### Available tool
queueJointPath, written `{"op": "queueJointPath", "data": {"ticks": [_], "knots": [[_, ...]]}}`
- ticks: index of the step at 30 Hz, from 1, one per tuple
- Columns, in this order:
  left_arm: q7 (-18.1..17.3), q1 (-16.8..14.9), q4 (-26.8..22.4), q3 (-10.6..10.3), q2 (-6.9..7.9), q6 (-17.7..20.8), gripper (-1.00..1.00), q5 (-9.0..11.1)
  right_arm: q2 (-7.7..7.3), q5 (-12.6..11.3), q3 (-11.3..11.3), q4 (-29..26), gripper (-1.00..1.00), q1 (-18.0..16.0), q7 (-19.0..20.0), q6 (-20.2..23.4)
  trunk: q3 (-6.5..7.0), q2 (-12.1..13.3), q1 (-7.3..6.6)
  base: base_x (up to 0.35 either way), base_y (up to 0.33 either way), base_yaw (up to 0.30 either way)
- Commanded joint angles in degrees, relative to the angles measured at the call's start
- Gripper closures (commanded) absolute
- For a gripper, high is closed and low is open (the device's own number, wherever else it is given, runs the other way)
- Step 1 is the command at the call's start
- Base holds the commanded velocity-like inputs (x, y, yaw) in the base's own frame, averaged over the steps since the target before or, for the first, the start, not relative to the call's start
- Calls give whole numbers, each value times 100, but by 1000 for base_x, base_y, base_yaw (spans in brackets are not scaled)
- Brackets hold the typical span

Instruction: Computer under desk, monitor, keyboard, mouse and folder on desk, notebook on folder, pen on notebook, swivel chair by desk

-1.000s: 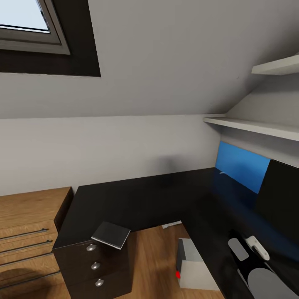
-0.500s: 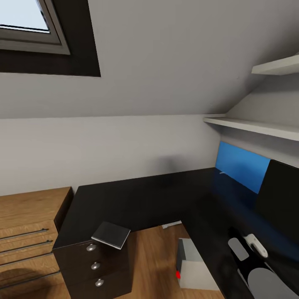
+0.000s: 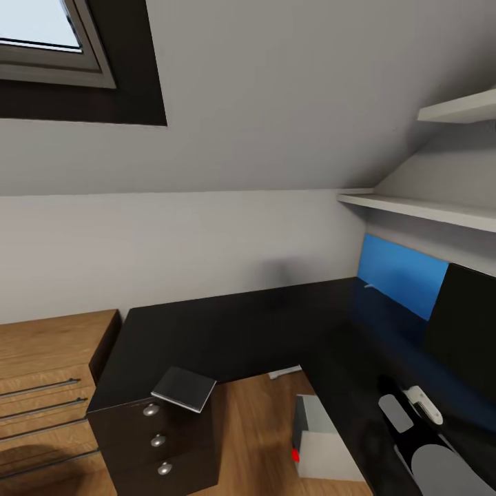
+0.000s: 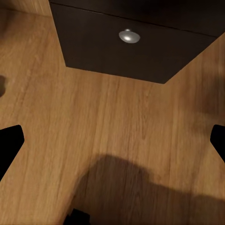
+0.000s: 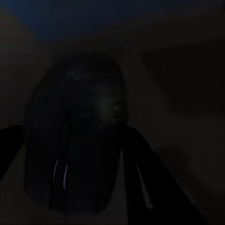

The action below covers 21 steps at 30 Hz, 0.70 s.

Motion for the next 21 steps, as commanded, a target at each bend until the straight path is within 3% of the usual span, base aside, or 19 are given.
{"op": "queueJointPath", "data": {"ticks": [1,21], "knots": [[46,-3,-5,-40,8,-6,-100,47,0,-82,7,-2,100,-4,14,-43,-8,-5,0,0,0,-41],[46,-4,5,-40,8,-2,-100,47,0,-82,7,-2,100,-4,12,-44,-8,-5,0,0,0,-104]]}}
